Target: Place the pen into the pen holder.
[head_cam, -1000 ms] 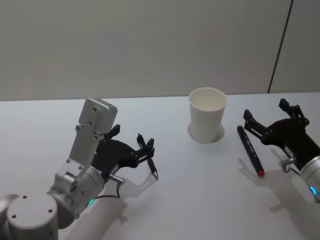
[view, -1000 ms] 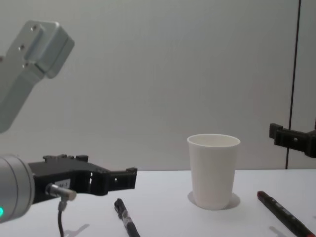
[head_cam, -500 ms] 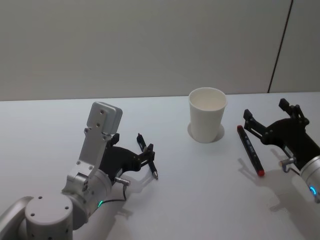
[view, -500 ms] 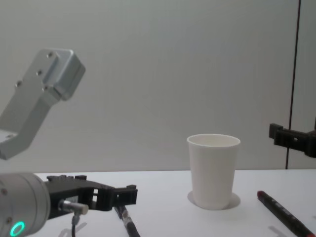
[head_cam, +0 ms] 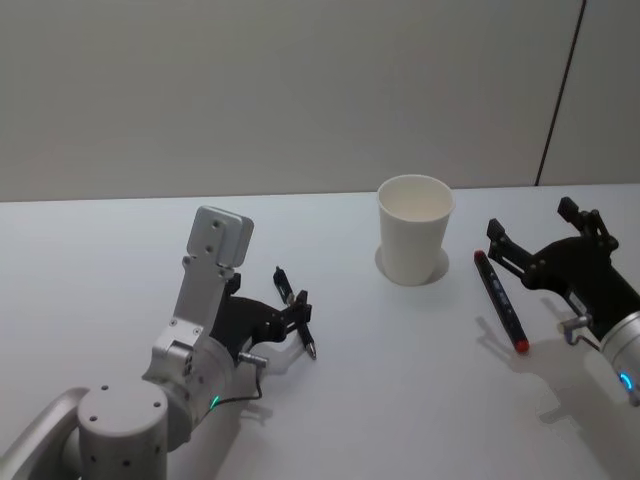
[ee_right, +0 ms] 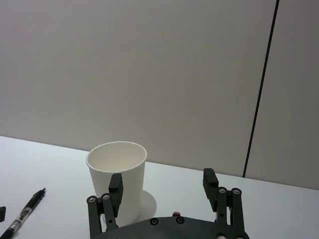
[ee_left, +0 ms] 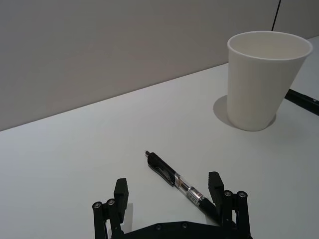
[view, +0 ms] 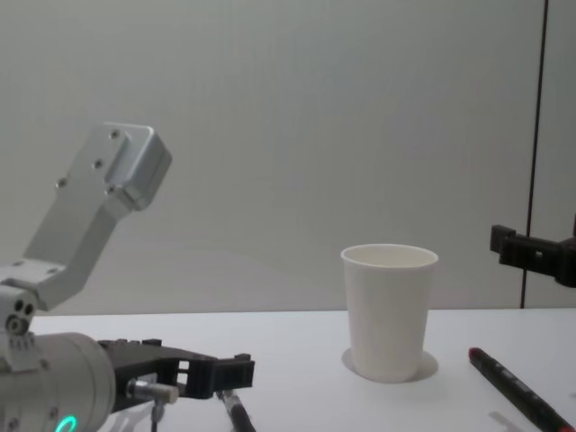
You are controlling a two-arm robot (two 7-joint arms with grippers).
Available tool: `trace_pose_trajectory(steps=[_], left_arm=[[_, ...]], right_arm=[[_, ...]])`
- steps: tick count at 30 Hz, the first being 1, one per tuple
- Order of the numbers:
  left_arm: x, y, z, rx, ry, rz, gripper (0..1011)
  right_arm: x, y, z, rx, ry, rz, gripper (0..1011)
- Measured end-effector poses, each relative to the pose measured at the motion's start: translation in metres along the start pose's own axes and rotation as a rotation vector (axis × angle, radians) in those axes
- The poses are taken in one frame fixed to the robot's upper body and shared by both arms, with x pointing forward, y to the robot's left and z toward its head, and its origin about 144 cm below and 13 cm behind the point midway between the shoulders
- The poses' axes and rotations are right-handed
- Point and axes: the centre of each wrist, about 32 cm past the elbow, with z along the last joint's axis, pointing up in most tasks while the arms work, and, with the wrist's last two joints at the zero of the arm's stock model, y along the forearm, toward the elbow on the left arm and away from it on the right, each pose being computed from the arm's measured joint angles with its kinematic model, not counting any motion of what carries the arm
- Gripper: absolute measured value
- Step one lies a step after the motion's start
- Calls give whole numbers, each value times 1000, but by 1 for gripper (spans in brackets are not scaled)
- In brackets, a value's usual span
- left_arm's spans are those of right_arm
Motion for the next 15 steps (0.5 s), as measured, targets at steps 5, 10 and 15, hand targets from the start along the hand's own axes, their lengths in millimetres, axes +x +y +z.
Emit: trace_pose_trajectory(steps=[5,10,15], left_arm=[[-3,-5,0,8,4,3,1001],[-6,-10,0,19,6,2,1001],[-9,-14,1,28,7,-5,1001]], right_arm=[[0,0,0,0,0,0,1008],[0,0,0,0,0,0,1008],[0,0,0,0,0,0,1008]])
